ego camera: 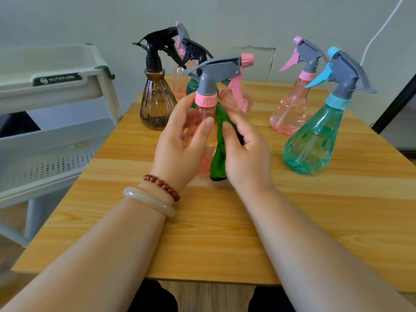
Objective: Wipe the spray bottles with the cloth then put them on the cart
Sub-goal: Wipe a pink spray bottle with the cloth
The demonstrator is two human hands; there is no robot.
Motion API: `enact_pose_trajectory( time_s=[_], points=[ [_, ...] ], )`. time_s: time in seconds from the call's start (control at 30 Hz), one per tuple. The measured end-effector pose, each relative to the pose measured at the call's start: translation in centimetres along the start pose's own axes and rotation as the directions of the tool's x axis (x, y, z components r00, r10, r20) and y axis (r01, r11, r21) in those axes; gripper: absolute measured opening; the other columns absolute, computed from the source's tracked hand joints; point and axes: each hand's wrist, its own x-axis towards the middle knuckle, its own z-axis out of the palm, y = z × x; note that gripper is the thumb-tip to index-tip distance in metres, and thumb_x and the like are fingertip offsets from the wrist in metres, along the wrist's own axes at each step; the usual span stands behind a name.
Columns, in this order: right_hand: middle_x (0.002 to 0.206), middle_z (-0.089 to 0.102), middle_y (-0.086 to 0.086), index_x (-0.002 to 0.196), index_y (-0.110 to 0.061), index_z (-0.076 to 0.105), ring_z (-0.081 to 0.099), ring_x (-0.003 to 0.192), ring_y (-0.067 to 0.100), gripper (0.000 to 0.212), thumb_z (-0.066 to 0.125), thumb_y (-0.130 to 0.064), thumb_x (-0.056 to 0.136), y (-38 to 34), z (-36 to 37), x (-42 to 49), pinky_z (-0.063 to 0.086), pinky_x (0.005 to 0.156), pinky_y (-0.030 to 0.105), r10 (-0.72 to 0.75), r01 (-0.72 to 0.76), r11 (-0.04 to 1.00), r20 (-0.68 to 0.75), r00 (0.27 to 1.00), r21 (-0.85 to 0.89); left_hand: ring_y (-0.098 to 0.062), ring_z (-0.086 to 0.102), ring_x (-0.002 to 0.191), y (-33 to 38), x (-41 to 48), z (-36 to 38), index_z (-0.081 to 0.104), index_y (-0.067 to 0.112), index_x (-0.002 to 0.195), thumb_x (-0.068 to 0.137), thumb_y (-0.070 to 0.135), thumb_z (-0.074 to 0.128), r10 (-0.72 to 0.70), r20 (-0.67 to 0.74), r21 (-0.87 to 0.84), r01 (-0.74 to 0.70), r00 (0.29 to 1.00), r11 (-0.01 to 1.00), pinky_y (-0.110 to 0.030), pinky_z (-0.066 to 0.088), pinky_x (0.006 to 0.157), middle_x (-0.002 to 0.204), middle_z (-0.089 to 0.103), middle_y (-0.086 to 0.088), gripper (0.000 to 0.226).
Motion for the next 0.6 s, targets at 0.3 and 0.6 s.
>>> enact_pose_trajectory(
  time_s=[0.3,0.6],
  points=[
    [0.100,0.073,-0.016,0.105,-0.036,0.069,0.065,0.103,0.005,0.033,0.057,-0.006,0.095,-0.6,-0.3,0.8,0.050,0.089,0.024,0.130,-0.122,0.894,0.011,0.991,0.431,0.014,0.054,0.111,0.2,-0.6,0.5,0.037,0.032,0.144,0.103,0.015,0.043,0.023,0.051,-0.042,-0.021,0.998,0.999,-0.008,0.041,0.091,0.119,0.058,0.036,0.045],
    [0.091,0.074,-0.013,0.100,-0.027,0.072,0.067,0.090,0.003,0.030,0.061,-0.001,0.092,-0.9,-0.6,1.2,0.052,0.079,0.025,0.234,-0.204,0.834,0.005,0.972,0.513,0.011,0.049,0.095,-0.2,-0.2,0.3,0.049,0.022,0.143,0.095,0.045,0.047,0.105,0.005,0.176,-0.104,0.994,0.979,-0.004,0.037,0.085,0.102,0.055,0.011,0.053]
  ],
)
